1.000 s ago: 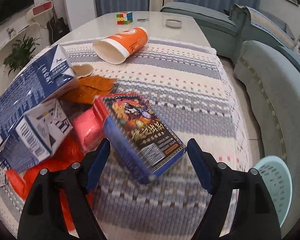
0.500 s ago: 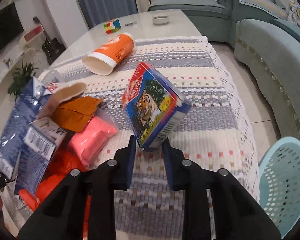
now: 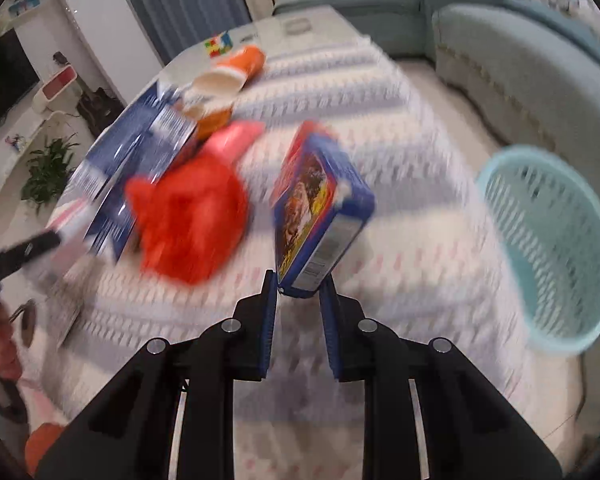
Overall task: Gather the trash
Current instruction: 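Carry the tiger-print box over the blue basket and open the right tool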
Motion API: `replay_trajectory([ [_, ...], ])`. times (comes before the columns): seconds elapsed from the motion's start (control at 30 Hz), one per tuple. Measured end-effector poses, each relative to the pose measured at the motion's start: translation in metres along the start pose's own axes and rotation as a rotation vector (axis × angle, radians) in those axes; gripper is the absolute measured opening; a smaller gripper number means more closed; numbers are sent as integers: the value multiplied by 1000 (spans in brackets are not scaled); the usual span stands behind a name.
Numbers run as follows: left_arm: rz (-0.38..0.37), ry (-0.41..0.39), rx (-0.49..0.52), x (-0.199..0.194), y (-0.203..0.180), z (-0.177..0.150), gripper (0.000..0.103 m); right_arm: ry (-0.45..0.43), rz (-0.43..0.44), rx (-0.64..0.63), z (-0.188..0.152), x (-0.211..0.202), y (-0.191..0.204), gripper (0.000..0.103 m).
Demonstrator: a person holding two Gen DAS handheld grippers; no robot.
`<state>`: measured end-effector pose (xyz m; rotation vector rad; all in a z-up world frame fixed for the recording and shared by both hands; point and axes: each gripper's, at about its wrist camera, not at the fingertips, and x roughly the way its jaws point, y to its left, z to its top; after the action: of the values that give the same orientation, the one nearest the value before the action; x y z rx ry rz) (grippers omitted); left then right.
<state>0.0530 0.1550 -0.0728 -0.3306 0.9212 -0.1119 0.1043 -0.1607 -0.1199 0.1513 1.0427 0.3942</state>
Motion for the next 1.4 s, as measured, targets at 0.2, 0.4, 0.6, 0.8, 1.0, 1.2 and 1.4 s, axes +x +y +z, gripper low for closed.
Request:
replay_trajectory([
  [0.2, 28, 42, 17, 6, -4, -5, 48, -17, -58, 38, -25, -22, -12, 64],
  [0.4, 96, 139, 75, 31, -14, -11, 52, -56, -123, 70, -19, -28, -30, 68],
  [0.6, 109, 128, 53, 43, -13, -2, 47, -68, -130, 93, 4, -15, -29, 79],
  [0.8, 34, -56, -20, 1, -5, -7, 47, -42, -139, 103, 18, 4, -20, 79],
  [1.0, 19, -188, -56, -29, -8, 1, 47, -17, -195, 52, 18, 18, -3, 79],
  [1.2, -56, -294, -38, -52, -35, 12, 47, -54, -232, 8, 18, 12, 3, 57],
  [1.4, -129, -338, 52, -62, -91, 35, 47, -220, -245, 27, 32, -47, -10, 57],
])
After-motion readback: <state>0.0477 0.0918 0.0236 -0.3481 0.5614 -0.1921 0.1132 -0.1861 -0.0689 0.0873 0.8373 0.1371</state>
